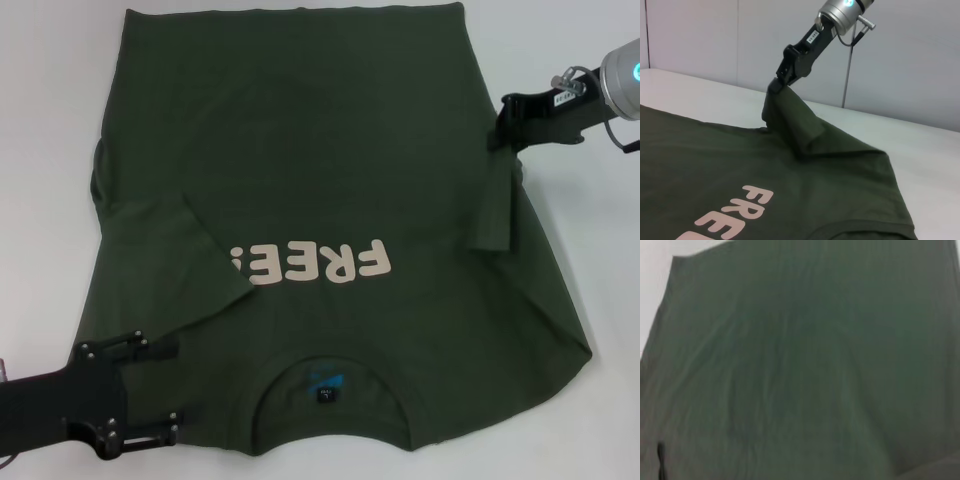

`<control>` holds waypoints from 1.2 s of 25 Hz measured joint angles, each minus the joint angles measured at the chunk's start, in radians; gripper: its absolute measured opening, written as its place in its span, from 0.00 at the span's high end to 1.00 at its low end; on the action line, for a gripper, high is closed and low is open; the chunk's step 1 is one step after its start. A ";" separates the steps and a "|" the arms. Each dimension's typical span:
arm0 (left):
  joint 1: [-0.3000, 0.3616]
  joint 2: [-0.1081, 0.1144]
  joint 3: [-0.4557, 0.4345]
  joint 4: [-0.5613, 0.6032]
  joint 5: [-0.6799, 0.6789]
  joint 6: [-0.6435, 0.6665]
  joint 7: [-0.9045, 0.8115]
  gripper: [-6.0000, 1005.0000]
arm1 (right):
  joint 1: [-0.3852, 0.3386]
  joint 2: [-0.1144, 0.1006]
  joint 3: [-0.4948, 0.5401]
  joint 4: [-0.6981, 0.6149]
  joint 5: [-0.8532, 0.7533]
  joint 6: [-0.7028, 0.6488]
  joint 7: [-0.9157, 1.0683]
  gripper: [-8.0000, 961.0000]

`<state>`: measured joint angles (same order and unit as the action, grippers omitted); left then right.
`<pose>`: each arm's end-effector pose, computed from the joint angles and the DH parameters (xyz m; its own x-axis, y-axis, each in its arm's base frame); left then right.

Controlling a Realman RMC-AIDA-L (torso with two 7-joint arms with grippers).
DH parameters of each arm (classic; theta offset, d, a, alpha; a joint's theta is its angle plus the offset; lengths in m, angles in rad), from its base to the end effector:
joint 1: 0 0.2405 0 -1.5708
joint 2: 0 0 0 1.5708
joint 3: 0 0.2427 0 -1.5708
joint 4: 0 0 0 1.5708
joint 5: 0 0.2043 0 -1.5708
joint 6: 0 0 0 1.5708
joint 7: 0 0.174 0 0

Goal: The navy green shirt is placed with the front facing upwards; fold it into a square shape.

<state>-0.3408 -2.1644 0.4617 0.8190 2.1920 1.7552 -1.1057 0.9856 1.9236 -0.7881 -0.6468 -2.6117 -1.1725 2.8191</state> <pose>-0.2828 0.2598 -0.0102 0.8526 0.2261 0.4712 0.3713 -0.8965 -0.2416 0.1985 0.4715 0.0343 0.2653 -0.8768 -0.4010 -0.9298 -0.1227 -0.3469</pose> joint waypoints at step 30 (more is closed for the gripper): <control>0.002 0.000 0.000 -0.008 0.000 -0.010 0.000 0.21 | -0.028 0.014 0.001 0.040 0.141 0.053 -0.034 0.70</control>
<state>-0.3390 -2.1644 0.4617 0.8114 2.1920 1.7456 -1.1058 0.9578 1.9372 -0.7868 -0.6064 -2.4709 -1.1193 2.7851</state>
